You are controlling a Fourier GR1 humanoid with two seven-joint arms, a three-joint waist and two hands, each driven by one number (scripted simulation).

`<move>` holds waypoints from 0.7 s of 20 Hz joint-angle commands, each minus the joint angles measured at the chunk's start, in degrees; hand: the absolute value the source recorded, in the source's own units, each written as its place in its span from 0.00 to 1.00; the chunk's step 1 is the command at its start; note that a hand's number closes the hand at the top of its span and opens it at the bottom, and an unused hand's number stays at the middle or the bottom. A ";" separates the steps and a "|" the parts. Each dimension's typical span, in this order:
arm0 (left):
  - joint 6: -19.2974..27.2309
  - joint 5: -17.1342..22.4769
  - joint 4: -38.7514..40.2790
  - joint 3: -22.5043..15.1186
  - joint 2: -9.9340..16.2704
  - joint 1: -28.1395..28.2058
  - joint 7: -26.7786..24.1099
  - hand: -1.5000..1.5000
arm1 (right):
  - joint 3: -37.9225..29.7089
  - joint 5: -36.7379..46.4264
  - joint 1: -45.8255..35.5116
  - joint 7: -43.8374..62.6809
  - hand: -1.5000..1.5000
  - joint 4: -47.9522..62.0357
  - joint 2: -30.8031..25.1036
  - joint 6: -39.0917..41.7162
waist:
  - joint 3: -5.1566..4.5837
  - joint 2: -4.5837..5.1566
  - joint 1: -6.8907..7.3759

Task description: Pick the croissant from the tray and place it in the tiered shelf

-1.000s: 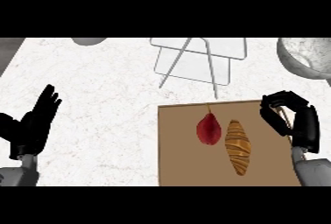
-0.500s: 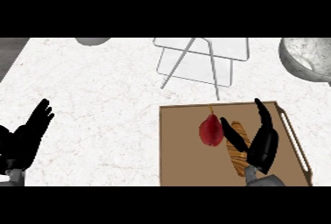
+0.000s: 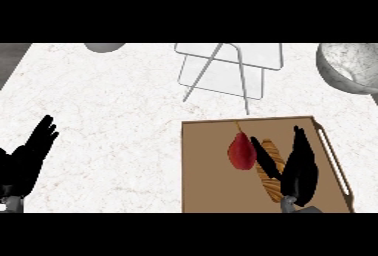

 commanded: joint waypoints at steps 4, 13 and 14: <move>-1.08 0.52 0.00 0.29 0.37 -0.29 0.05 0.50 | 5.92 7.94 -0.45 18.02 0.00 -0.53 -0.14 25.77 | 0.36 0.42 1.03; -1.44 0.43 -0.87 0.08 -0.22 1.26 0.45 0.50 | 7.30 10.10 -7.71 36.37 0.00 -14.31 3.51 55.61 | 0.94 0.29 0.75; -0.31 -0.62 0.48 -0.28 -1.58 0.15 -1.06 0.50 | 5.58 9.57 -10.58 36.72 0.00 -14.62 3.54 58.74 | 0.93 0.51 0.58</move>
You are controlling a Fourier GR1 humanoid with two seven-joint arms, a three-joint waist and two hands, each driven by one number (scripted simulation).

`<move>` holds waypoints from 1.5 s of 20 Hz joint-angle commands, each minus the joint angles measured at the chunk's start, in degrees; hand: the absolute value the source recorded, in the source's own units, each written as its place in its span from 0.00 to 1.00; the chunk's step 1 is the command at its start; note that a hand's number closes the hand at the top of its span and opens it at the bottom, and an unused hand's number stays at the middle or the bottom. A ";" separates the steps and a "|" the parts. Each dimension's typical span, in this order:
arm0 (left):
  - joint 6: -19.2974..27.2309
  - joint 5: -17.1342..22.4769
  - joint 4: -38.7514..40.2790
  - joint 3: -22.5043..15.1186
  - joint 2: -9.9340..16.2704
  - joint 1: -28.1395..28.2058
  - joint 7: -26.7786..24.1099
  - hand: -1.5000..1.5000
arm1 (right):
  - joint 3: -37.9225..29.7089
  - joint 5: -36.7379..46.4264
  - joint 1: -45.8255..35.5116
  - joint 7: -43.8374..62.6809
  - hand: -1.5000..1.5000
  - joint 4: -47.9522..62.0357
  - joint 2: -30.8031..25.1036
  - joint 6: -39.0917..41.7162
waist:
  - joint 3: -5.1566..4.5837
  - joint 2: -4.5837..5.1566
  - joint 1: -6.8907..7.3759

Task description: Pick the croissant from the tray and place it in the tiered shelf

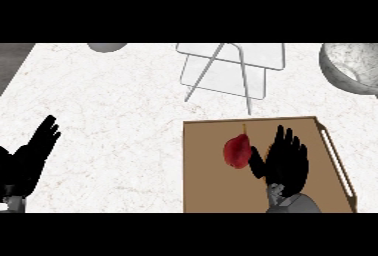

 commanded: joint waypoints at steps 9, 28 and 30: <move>-1.38 -0.19 0.45 1.27 0.08 -1.67 0.18 0.50 | -5.42 2.78 -3.88 10.77 0.00 -2.72 4.22 19.71 | 0.51 0.69 0.11; -3.09 -2.29 -1.29 3.70 -2.22 -1.45 2.38 0.50 | -12.91 7.48 -0.49 0.63 0.00 2.00 6.56 16.21 | 0.59 0.72 0.48; -4.29 -2.61 -0.48 4.44 -2.43 1.45 0.47 0.50 | -14.48 6.92 4.31 -4.24 1.00 -2.10 5.04 15.11 | 0.58 0.65 0.23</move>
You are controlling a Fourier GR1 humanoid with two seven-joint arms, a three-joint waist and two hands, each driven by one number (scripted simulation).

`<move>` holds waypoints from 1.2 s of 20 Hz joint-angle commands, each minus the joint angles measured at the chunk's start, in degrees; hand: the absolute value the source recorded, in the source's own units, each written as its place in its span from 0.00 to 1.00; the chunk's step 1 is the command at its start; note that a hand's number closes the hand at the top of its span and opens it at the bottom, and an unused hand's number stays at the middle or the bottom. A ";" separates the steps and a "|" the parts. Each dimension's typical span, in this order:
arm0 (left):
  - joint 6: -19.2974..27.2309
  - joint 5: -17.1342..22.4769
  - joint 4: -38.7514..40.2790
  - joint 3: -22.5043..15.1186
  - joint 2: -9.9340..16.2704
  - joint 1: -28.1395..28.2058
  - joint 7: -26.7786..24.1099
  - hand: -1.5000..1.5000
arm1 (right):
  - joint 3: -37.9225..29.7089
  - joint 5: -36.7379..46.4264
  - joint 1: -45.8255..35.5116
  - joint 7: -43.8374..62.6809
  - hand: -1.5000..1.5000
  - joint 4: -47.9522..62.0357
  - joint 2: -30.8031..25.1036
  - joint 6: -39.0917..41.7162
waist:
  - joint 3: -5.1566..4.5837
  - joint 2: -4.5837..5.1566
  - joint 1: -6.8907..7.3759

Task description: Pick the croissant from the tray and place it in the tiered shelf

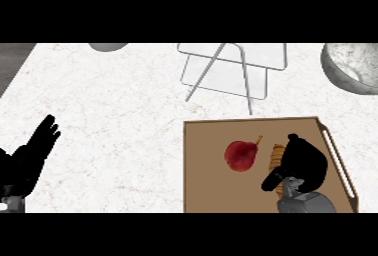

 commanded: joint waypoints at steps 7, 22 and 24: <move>0.14 -1.73 -1.38 1.24 -1.42 -0.15 1.72 0.50 | -2.58 0.88 -0.29 -1.11 1.00 4.35 -2.33 2.42 | 0.40 0.50 -0.10; -1.17 -4.18 0.62 1.85 -3.68 -2.70 0.91 0.50 | 13.12 3.54 -11.80 -4.86 1.00 -4.94 0.88 5.33 | 0.38 0.61 1.30; -2.71 -4.46 1.02 0.83 -3.45 -2.23 0.05 0.50 | 19.08 -0.29 -13.73 -10.07 1.00 -3.38 0.89 0.02 | 0.42 0.89 2.89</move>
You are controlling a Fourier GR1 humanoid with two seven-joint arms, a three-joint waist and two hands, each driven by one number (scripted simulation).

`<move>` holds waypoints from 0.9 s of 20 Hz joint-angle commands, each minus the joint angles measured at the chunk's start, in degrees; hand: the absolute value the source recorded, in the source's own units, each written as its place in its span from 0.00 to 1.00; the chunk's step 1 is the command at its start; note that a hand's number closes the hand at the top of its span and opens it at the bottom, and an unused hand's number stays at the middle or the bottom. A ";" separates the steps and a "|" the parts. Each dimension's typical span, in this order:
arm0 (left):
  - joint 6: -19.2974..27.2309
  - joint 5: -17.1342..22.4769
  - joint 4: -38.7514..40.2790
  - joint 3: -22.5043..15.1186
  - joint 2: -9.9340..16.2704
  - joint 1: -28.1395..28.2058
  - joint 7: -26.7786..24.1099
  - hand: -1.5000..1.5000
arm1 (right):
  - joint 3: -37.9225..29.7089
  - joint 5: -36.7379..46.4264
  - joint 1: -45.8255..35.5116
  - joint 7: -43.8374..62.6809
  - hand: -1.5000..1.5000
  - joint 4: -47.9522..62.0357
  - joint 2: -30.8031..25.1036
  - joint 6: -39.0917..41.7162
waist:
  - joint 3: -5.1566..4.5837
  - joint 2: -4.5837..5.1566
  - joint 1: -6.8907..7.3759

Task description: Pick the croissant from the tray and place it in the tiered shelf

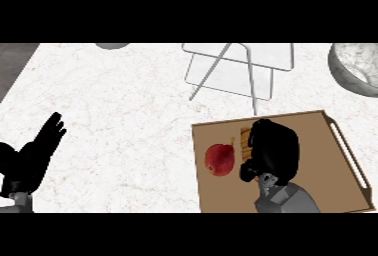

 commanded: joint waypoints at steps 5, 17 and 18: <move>0.35 -0.65 0.02 -0.37 -0.51 -1.78 1.36 0.50 | 12.07 -16.52 -18.86 1.29 1.00 3.05 0.62 -5.60 | 0.04 0.02 1.05; -1.59 0.06 1.79 2.54 0.63 -0.64 0.47 0.50 | 0.34 -31.77 -31.52 14.56 1.00 -12.95 0.61 -8.37 | 0.00 -0.25 -1.29; -1.21 0.24 1.40 2.64 0.69 -1.27 1.88 0.50 | 5.88 -31.16 -34.70 23.56 1.00 -17.36 0.61 -7.10 | -0.04 -0.58 -1.40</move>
